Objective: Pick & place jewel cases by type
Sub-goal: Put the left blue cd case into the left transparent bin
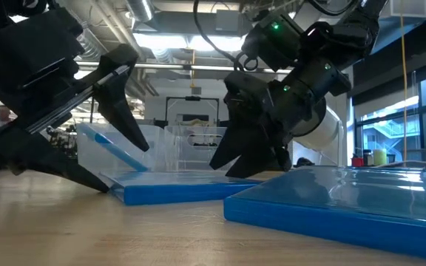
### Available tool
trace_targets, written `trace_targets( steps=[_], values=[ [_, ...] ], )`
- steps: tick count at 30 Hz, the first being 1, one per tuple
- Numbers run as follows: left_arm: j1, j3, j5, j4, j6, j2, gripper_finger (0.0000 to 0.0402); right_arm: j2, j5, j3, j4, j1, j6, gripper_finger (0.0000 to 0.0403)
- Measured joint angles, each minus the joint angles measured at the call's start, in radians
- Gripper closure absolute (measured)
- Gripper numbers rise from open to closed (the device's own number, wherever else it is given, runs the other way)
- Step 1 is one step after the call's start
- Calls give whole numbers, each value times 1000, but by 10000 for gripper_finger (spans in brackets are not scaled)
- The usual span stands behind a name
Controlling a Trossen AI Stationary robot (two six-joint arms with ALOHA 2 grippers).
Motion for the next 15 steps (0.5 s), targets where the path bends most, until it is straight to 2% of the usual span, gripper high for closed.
trace_targets(
  steps=[7,12,15],
  values=[
    [1,-2,-30,26,90,1,139,1,-3,0,0,3,-26,186],
    [1,-3,-74,164,161,3,139,1,-2,0,-2,8,-29,186],
    [3,-3,-81,194,200,2,139,1,-3,0,-2,8,-29,186]
  ],
)
